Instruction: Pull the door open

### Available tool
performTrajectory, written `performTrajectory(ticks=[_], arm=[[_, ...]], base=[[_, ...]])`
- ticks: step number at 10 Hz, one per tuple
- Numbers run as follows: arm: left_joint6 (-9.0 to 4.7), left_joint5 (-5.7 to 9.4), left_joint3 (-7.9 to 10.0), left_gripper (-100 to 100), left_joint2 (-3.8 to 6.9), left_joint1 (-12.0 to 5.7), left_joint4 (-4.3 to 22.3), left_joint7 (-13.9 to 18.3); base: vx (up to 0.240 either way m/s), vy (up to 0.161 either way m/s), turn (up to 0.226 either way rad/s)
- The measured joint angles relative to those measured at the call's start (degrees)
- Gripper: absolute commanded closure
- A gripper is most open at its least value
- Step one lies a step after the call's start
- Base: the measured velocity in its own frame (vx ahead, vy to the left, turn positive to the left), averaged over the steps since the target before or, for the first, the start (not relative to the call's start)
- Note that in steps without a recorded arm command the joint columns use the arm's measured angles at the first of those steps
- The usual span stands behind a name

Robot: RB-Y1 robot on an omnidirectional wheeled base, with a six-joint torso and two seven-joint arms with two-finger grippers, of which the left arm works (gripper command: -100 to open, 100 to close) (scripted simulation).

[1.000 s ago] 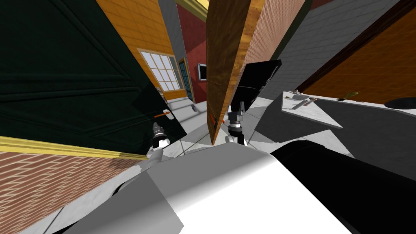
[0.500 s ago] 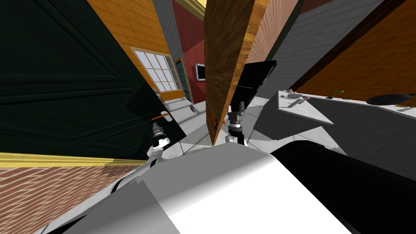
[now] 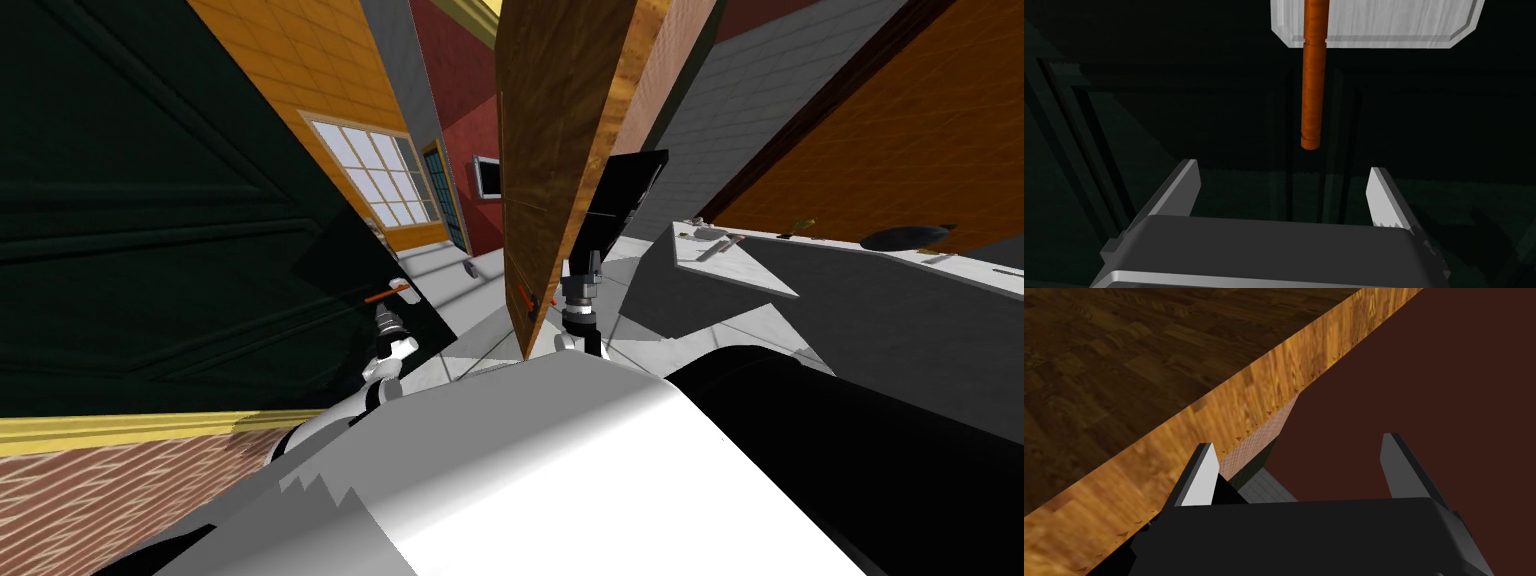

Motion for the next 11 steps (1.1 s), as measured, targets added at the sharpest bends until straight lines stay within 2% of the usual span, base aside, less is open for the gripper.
performTrajectory(ticks=[1,5,6,7,8,9,10,11], arm=[[-0.02,0.18,0.65,-100,0.28,-1.02,1.7,-0.1],[0.26,0.62,2.24,-100,0.74,-3.21,5.2,-0.7],[0.29,0.62,2.27,-100,0.75,-3.24,5.3,-0.8],[0.2,1.01,3.06,-100,1.16,-2.76,5.3,-1.0],[-0.03,1.64,4.45,-100,1.49,-2.36,5.4,-1.7],[0.19,2.18,5.63,-100,1.75,-1.7,4.6,-2.4],[-1.04,2.27,5.73,-100,3.14,-2.89,7.9,-2.2],[-1.21,2.35,5.91,-100,3.06,-2.57,7.5,-2.2]], base=[[0.059,0.066,-0.101],[0.027,0.032,-0.04],[0.04,0.06,-0.339],[0.082,0.142,-0.383],[0.075,0.154,-0.27],[0.055,0.103,-0.057],[0.028,0.037,0.011],[0.034,0.068,-0.275]])
